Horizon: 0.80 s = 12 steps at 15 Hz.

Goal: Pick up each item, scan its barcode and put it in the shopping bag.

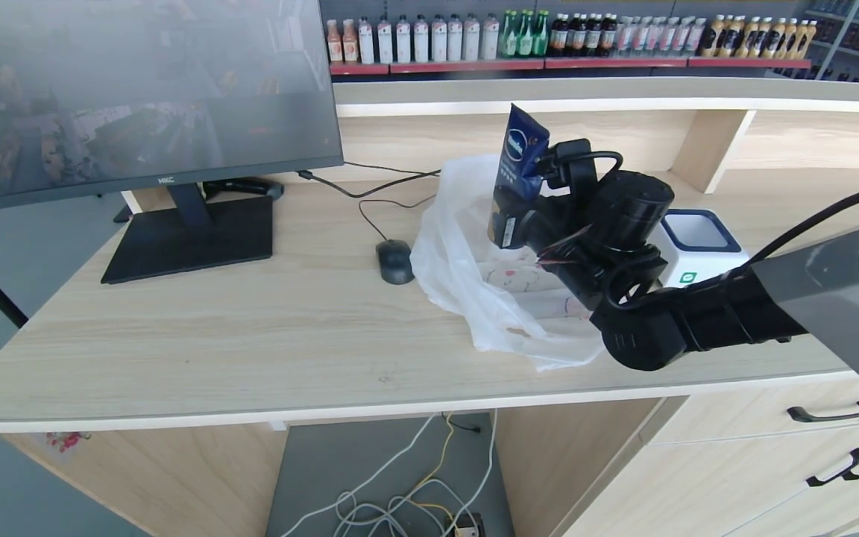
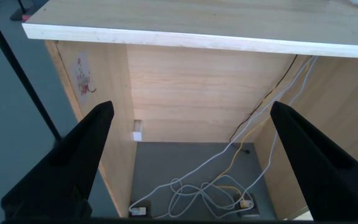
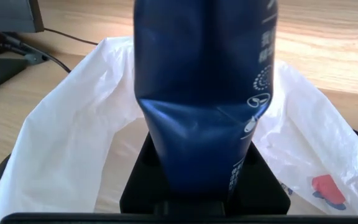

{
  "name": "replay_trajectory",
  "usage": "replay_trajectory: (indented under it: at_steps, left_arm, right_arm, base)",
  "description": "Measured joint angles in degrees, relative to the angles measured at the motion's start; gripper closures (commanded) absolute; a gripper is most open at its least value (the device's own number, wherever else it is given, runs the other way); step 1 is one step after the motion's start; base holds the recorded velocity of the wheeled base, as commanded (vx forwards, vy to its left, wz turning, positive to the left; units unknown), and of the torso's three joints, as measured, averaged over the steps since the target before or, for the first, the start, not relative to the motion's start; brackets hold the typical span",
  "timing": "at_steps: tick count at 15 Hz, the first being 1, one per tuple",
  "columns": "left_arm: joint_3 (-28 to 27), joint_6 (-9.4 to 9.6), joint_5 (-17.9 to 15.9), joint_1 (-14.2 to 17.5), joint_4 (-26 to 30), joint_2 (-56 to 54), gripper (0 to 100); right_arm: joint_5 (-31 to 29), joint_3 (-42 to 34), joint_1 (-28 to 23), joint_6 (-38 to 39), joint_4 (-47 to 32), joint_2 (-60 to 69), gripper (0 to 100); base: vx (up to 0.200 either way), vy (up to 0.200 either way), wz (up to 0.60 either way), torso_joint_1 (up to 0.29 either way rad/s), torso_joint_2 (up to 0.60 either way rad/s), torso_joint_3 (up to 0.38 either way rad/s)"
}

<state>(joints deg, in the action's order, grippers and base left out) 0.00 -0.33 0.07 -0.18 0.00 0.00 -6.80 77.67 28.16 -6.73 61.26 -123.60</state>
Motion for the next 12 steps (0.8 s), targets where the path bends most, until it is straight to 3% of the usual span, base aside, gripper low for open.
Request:
replay_trajectory:
  at_steps: [12]
  left_arm:
    - [0.0, 0.0, 0.0, -0.02, 0.0, 0.0, 0]
  right_arm:
    - [0.0, 0.01, 1.94, -0.46, 0.29, -2.28, 100]
  base:
    - [0.0, 0.0, 0.0, 0.0, 0.0, 0.0]
